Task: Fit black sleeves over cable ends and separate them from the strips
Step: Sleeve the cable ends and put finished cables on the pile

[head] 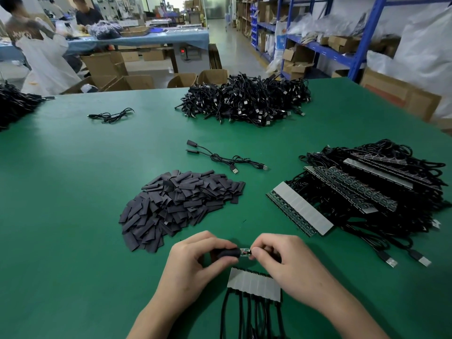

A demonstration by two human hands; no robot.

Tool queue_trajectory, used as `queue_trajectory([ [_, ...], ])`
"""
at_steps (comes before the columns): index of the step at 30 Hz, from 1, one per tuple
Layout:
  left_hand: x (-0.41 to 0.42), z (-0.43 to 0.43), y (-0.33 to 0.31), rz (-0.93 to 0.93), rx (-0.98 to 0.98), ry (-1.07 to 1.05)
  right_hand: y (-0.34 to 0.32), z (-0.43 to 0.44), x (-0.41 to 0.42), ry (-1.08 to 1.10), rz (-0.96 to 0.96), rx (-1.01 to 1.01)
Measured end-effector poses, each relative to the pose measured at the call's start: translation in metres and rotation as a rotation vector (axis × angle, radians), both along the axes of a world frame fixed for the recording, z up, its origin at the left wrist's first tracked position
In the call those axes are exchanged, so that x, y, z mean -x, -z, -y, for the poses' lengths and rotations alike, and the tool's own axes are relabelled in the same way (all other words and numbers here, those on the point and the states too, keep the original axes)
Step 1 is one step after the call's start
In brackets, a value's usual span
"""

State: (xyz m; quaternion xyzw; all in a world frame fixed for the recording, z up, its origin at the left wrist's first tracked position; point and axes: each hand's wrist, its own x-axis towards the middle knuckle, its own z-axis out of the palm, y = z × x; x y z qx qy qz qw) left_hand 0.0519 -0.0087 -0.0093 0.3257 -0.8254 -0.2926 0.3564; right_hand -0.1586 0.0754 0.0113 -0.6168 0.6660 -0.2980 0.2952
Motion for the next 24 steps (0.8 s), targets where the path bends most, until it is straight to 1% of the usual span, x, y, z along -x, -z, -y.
queue_trajectory([
  [11, 0.0039, -0.0037, -0.0019, -0.059, 0.024, -0.002, 0.0037, 0.0015, -0.0049, -0.003, 0.100, 0.018],
  [24, 0.0053, -0.0028, 0.0012, -0.076, 0.053, 0.012, 0.0025, 0.0009, -0.0073, -0.004, 0.113, 0.024],
])
